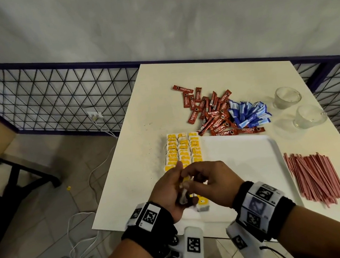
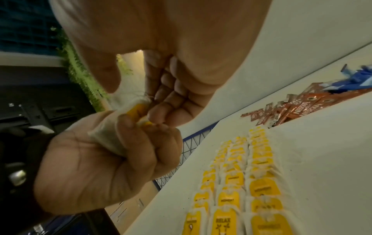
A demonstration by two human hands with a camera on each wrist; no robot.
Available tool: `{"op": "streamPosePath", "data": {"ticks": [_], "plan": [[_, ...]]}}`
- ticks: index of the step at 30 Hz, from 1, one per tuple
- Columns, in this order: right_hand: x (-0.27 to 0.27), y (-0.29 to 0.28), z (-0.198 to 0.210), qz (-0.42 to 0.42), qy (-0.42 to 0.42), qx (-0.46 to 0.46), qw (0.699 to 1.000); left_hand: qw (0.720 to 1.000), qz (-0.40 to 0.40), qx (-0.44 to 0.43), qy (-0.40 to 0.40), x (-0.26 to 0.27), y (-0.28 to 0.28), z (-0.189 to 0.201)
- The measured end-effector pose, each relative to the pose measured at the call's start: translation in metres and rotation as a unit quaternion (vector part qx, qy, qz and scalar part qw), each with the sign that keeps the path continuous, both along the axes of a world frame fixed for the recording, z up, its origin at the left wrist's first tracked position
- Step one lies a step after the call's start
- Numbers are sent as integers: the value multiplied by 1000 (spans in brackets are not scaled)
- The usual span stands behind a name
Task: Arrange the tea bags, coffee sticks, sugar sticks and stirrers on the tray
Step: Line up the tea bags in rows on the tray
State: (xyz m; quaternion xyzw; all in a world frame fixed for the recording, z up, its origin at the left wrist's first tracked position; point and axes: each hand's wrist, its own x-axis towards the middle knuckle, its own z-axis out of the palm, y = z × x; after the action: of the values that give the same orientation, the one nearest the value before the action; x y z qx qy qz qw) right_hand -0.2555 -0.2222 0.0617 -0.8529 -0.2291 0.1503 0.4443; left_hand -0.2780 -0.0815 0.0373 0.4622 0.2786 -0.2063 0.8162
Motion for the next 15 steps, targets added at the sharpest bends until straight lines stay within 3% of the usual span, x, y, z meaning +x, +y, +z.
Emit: {"op": "streamPosePath", "data": {"ticks": [3, 7, 15], "plan": [[3, 4, -3, -25, -8, -27, 999, 995, 51, 70, -43, 0, -8, 0], [5, 4, -4, -53, 51, -13, 997, 989, 92, 109, -50, 1, -12, 0], [6, 5, -3, -23, 67, -50, 996, 983, 145, 110, -17, 4, -17, 2]]}}
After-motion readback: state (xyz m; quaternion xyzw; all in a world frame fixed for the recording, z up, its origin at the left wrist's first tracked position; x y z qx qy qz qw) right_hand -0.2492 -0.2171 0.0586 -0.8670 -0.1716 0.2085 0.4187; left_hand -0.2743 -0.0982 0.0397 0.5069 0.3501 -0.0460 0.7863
